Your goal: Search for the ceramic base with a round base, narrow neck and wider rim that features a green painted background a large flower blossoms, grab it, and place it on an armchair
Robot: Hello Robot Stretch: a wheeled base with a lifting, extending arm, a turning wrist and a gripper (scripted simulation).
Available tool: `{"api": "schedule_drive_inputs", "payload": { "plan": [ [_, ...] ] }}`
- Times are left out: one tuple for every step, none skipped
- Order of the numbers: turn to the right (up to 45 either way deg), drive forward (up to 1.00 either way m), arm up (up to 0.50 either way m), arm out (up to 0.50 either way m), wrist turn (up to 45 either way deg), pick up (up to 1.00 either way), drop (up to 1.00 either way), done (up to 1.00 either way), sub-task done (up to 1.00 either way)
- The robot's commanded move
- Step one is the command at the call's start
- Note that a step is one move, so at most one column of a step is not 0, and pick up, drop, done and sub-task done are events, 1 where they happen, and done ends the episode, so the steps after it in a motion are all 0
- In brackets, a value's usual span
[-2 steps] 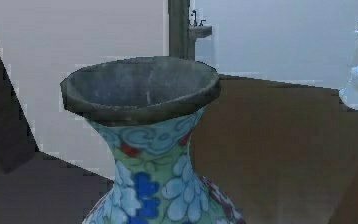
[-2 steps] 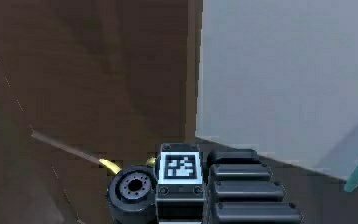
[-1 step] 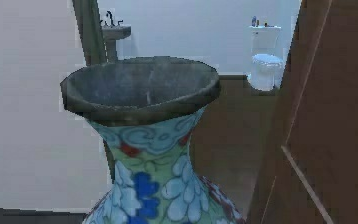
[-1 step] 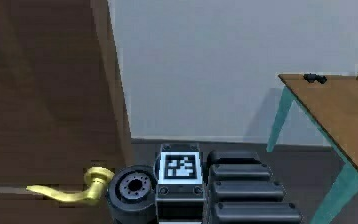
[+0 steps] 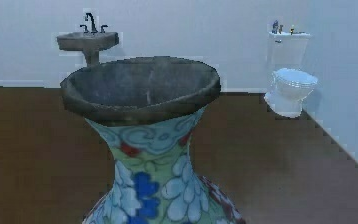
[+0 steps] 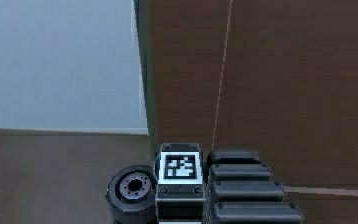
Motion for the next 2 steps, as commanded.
{"api": "schedule_drive_inputs", "payload": {
  "plan": [
    [3.0,0.00,0.00,0.00,0.0,0.00,0.00,0.00,0.00],
    [0.0,0.20,0.00,0.00,0.0,0.00,0.00,0.00,0.00]
  ]
}}
